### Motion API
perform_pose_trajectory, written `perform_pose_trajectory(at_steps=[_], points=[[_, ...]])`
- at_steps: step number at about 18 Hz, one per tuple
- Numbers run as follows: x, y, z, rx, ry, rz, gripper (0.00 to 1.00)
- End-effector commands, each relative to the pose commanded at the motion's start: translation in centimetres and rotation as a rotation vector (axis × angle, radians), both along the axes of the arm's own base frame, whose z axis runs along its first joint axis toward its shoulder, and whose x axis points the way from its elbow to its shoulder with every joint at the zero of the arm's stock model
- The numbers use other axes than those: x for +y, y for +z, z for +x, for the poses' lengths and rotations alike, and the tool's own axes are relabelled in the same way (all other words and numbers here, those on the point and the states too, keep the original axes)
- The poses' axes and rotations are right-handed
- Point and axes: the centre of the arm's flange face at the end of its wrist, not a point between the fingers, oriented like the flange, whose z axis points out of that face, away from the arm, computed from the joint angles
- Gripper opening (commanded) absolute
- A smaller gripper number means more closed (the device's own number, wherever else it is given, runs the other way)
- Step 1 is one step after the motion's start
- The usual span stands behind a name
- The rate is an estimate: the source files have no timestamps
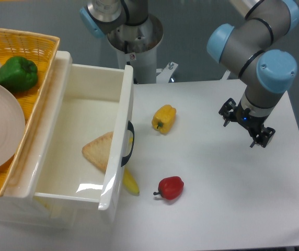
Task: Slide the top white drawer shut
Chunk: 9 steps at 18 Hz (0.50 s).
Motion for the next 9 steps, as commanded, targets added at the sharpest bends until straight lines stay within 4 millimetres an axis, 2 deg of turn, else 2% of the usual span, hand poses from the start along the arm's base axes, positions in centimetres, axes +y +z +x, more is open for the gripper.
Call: perform_pose_trajectory(at_steps=[9], points=[[0.26, -0.19, 0.35, -0.007, 0.025, 0.005, 1.0]])
